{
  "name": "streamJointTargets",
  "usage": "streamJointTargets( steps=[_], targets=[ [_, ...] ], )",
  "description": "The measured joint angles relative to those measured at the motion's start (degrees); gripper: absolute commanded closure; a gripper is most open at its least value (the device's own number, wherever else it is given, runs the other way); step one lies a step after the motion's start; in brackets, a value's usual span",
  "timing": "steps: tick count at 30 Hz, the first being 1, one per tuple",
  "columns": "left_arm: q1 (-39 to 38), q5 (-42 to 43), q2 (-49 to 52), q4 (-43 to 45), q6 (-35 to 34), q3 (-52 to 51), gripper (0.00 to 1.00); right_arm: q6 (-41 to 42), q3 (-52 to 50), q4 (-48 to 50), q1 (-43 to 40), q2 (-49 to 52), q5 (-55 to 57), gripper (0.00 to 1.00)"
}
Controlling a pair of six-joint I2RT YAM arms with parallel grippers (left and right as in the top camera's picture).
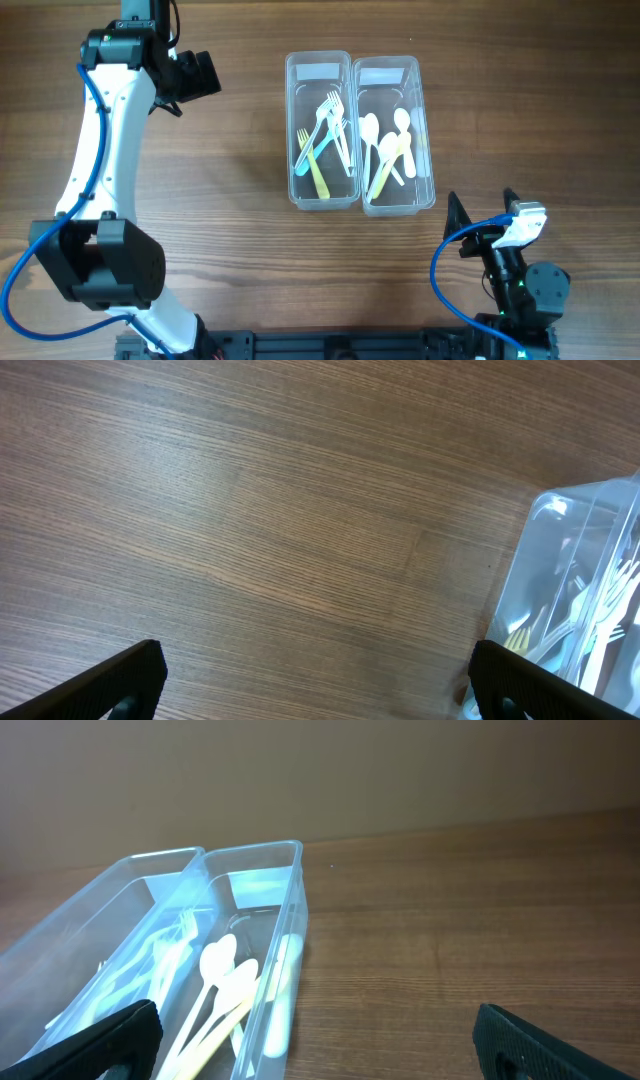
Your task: Pack container
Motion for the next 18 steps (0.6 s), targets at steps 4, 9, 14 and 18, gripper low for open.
streamJointTargets(
  steps=[4,9,14,18],
  targets=[
    [0.00,0.00,0.00,0.00,-0.02,0.00,0.00,0.00,0.00,0.00,0.00,0.00,0.00,0.00],
    [0.00,0.00,0.02,0.00,-0.02,0.00,0.00,0.00,0.00,0.00,0.00,0.00,0.00,0.00],
    [-0.74,-1.79,-3.48,-1.90,0.04,-0.15,0.00,0.00,0.00,0.00,0.00,-0.11,0.00,0.00],
    [-3.45,-2.62,-20.02,3.37,0.22,-0.24,0.00,0.00,0.00,0.00,0.00,-0.11,0.00,0.00]
  ],
)
